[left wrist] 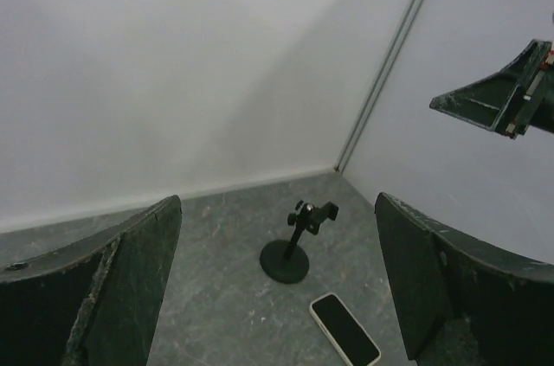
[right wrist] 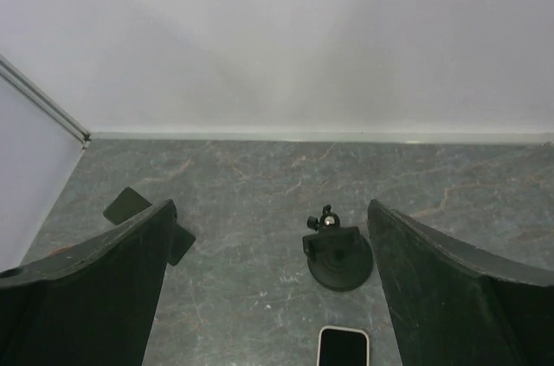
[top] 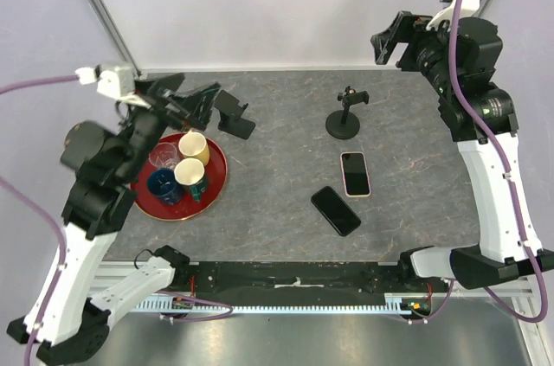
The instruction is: Place the phone on the phone stand
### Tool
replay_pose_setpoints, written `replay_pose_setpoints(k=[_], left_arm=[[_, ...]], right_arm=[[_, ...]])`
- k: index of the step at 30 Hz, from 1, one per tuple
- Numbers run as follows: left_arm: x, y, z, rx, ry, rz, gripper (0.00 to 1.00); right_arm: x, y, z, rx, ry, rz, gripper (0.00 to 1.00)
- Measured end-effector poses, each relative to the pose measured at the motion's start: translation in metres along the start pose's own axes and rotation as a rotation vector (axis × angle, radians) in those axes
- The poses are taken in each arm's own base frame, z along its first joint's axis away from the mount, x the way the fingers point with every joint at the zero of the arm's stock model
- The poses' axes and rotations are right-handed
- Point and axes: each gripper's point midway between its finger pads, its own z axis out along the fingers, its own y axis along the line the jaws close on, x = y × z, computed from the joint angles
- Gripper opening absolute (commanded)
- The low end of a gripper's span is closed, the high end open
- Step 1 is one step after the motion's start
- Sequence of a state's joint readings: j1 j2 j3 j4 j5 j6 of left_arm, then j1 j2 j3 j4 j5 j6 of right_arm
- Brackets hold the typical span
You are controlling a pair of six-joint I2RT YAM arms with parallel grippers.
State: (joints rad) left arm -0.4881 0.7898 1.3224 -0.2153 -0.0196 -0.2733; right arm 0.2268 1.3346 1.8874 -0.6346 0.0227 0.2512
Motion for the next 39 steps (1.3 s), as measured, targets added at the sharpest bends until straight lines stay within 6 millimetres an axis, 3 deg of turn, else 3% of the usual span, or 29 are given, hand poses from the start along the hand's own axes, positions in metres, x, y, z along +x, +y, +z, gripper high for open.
replay_pose_setpoints(k=[5, 12, 14, 19, 23, 28, 33, 39], left_arm=[[0.050, 0.000, 0.039, 0.026, 0.172, -0.011, 0.97], [0.138, 0.013, 0.074, 0.014, 0.390, -0.051, 0.95], [0.157, 0.017, 0.083, 0.007, 0.414, -0.064, 0.96], [0.198, 0.037, 0.114, -0.034, 0.440, -0.098, 0.99], [0.245, 0.083, 0.136, -0.159, 0.473, -0.142, 0.97], [0.300, 0.154, 0.125, -0.355, 0.508, -0.217, 1.00], [0.317, 0.202, 0.115, -0.529, 0.477, -0.243, 0.96], [0.333, 0.221, 0.096, -0.644, 0.458, -0.266, 0.90]], right_arm=[[0.039, -0.001, 0.020, -0.024, 0.080, 0.012, 0.98], [0.152, 0.000, 0.073, -0.110, 0.340, 0.047, 0.98], [0.172, 0.004, 0.088, -0.133, 0.376, 0.060, 0.98], [0.209, 0.039, 0.129, -0.233, 0.371, 0.101, 0.98], [0.231, 0.068, 0.164, -0.298, 0.320, 0.146, 0.98], [0.272, 0.090, 0.201, -0.380, 0.295, 0.172, 0.98], [0.317, 0.097, 0.215, -0.420, 0.341, 0.170, 0.98], [0.310, 0.101, 0.221, -0.448, 0.281, 0.163, 0.98]])
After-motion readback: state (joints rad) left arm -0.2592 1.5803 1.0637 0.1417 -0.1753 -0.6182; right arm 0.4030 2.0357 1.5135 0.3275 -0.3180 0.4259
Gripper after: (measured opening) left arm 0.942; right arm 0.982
